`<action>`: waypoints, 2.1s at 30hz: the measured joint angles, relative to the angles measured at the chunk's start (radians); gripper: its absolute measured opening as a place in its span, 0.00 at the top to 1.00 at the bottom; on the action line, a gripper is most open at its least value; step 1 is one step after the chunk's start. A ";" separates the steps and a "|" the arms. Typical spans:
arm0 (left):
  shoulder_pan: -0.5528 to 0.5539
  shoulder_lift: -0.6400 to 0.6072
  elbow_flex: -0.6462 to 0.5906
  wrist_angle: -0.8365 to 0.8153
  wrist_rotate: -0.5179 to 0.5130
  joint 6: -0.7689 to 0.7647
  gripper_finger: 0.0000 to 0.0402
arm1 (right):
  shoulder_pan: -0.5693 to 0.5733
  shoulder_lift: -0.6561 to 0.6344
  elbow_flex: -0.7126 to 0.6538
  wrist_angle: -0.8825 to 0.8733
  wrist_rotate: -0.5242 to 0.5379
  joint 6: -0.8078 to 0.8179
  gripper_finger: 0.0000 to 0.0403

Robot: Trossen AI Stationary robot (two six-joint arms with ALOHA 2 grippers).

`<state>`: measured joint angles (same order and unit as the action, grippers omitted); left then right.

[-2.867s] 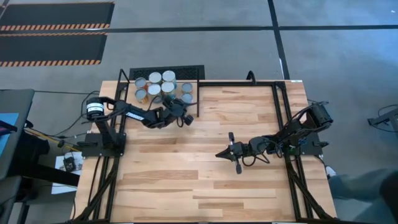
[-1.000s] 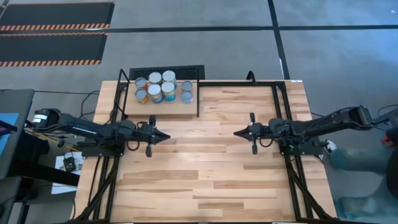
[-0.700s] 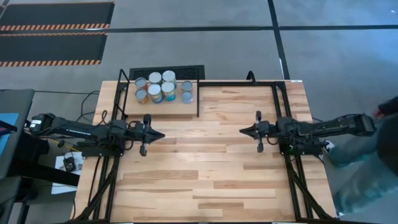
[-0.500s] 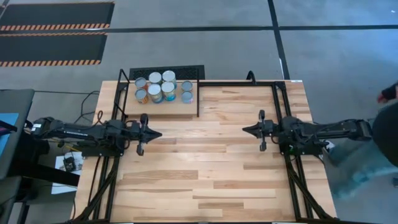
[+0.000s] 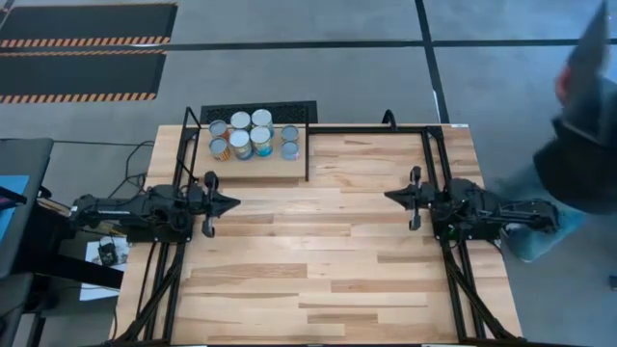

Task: Pick and place cans onto a shelf
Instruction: Return to Home Position

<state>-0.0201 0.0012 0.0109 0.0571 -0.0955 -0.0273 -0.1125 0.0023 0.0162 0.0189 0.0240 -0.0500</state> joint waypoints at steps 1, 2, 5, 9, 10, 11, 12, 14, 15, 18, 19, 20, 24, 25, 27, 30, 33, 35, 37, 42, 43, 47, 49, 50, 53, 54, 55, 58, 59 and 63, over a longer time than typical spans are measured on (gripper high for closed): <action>0.000 0.002 -0.001 -0.007 -0.019 0.002 1.00 | -0.005 -0.001 -0.002 0.004 -0.001 -0.001 0.98; 0.000 0.008 -0.001 -0.005 -0.041 0.002 1.00 | -0.011 -0.002 -0.008 0.017 -0.003 0.001 0.98; 0.000 0.014 -0.002 -0.005 -0.044 0.001 1.00 | -0.021 -0.001 -0.008 0.018 -0.002 0.004 0.98; 0.000 0.002 -0.003 -0.001 -0.045 0.008 1.00 | -0.026 -0.001 -0.008 0.019 0.001 0.000 0.98; 0.000 0.002 -0.003 -0.003 -0.049 0.008 1.00 | -0.031 -0.001 -0.008 0.018 0.002 -0.002 0.98; 0.000 0.003 -0.003 -0.004 -0.051 0.008 1.00 | -0.037 -0.001 -0.008 0.016 0.004 -0.004 0.98; 0.000 0.002 -0.003 -0.003 -0.052 0.008 1.00 | -0.045 -0.001 -0.008 0.015 0.005 -0.003 0.98; 0.000 0.002 -0.003 -0.002 -0.059 0.008 1.00 | -0.062 -0.001 -0.008 0.011 0.013 0.004 0.98; 0.000 0.002 -0.003 -0.003 -0.060 0.008 1.00 | -0.069 -0.001 -0.008 0.011 0.015 0.007 0.98; 0.000 0.004 -0.003 -0.002 -0.062 0.008 1.00 | -0.090 0.005 -0.009 0.008 0.016 0.001 0.96; 0.000 0.007 -0.003 -0.002 -0.063 0.007 1.00 | -0.097 0.006 -0.009 0.007 0.016 0.001 0.95; 0.000 0.015 -0.003 -0.002 -0.063 0.005 1.00 | -0.104 0.007 -0.009 0.008 0.018 0.000 0.94; 0.000 0.055 -0.003 -0.001 -0.068 0.003 1.00 | -0.131 0.039 -0.009 0.007 0.024 0.022 0.92; 0.000 0.068 -0.003 0.001 -0.076 0.000 1.00 | -0.138 0.049 -0.009 0.006 0.025 0.033 0.93; 0.000 0.090 -0.003 0.001 -0.100 -0.010 1.00 | -0.148 0.068 -0.010 0.007 0.025 0.053 0.93; 0.000 0.104 -0.004 0.006 -0.104 -0.017 1.00 | -0.152 0.092 -0.010 0.005 0.024 0.057 0.95; 0.000 0.080 -0.004 0.007 -0.104 0.019 1.00 | -0.140 0.101 -0.010 0.008 0.008 0.036 0.97; 0.000 0.045 -0.004 0.008 -0.102 0.023 1.00 | -0.134 0.094 -0.010 0.027 0.004 0.019 0.97; 0.000 0.005 -0.005 0.003 -0.066 0.023 1.00 | -0.129 0.070 -0.008 0.042 0.005 0.008 0.97; 0.000 0.020 -0.004 -0.010 -0.008 0.018 1.00 | -0.140 0.021 -0.007 0.024 0.027 0.020 0.95; 0.000 0.028 -0.004 -0.011 -0.007 0.018 1.00 | -0.142 0.018 -0.007 0.010 0.030 0.020 0.94; 0.000 0.041 -0.005 -0.011 -0.006 0.024 1.00 | -0.152 0.025 -0.005 -0.003 0.026 0.024 0.91; 0.000 0.047 -0.004 -0.010 -0.007 0.024 1.00 | -0.152 0.024 -0.005 -0.004 0.026 0.023 0.91; 0.000 0.047 -0.004 -0.011 -0.007 0.024 1.00 | -0.152 0.024 -0.005 -0.006 0.026 0.023 0.91; 0.000 0.047 -0.004 -0.010 -0.009 0.033 1.00 | -0.151 0.024 -0.005 -0.008 0.025 0.023 0.91; 0.000 0.047 -0.004 -0.010 -0.009 0.033 1.00 | -0.151 0.025 -0.005 -0.008 0.025 0.023 0.91; 0.000 0.047 -0.004 -0.010 -0.009 0.031 1.00 | -0.151 0.024 -0.005 -0.008 0.025 0.023 0.91; 0.000 0.047 -0.005 -0.010 -0.009 0.019 1.00 | -0.151 0.025 -0.005 -0.009 0.025 0.023 0.91; 0.000 0.047 -0.005 -0.010 -0.009 0.019 1.00 | -0.151 0.025 -0.005 -0.010 0.025 0.023 0.91; 0.000 0.047 -0.005 -0.010 -0.009 0.024 1.00 | -0.151 0.025 -0.005 -0.011 0.025 0.023 0.91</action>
<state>-0.0196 0.0479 0.0063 0.0474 -0.1047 -0.0029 -0.2638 0.0269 0.0116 0.0082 0.0490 -0.0265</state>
